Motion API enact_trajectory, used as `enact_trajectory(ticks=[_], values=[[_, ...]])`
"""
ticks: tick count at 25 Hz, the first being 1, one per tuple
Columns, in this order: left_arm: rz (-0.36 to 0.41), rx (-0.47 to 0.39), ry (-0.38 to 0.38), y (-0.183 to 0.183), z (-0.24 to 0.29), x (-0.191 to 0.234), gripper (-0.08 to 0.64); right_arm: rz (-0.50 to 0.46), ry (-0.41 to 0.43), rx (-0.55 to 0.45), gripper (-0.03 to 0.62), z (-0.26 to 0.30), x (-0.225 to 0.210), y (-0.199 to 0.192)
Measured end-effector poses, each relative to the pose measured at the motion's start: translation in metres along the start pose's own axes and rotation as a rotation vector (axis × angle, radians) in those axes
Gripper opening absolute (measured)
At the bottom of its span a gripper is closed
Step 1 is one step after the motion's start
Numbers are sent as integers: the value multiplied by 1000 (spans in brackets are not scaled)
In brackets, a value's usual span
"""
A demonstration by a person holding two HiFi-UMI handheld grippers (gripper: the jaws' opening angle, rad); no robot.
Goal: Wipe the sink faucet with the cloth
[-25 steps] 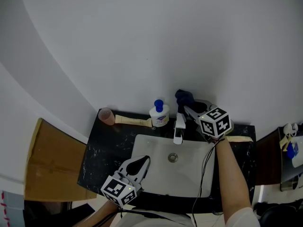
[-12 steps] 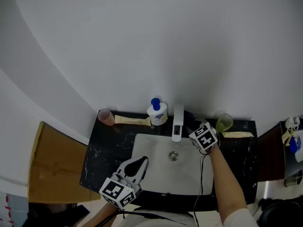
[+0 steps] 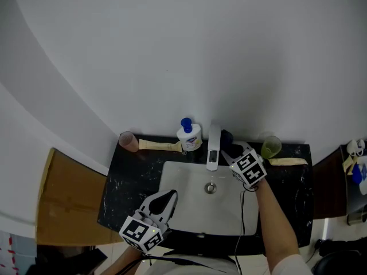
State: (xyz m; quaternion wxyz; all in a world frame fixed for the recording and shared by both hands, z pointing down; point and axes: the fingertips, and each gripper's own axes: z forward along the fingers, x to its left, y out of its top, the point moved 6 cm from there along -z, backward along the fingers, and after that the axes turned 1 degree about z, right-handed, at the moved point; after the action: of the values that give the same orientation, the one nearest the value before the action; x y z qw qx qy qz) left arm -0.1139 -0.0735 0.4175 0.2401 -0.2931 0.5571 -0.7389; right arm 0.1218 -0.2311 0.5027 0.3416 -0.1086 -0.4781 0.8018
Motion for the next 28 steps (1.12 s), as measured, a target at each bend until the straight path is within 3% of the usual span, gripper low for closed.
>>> enact_trajectory(ticks=[3,5,9,18,22,28], values=[[0,4,4,5,2,-3,2,-43,-35,-125,92,-24,-4,35],[2,3,3,6,3,-4,2,-69,-45,-152,92,-30,-5,46],[-2,-4,1,-1,1,-5,2,-121,-43,-30,92,-16,0,26],[2,-14,7,-3,-3,-5,2,-95,73,216,92,31,21,-37],[5,0,18,4,-4,-6,2,-90,52,167,92,21,16,-27],[0,-13,-3,-2,-1,-6,2,-142,-1,-28,92,-18,-3,33]])
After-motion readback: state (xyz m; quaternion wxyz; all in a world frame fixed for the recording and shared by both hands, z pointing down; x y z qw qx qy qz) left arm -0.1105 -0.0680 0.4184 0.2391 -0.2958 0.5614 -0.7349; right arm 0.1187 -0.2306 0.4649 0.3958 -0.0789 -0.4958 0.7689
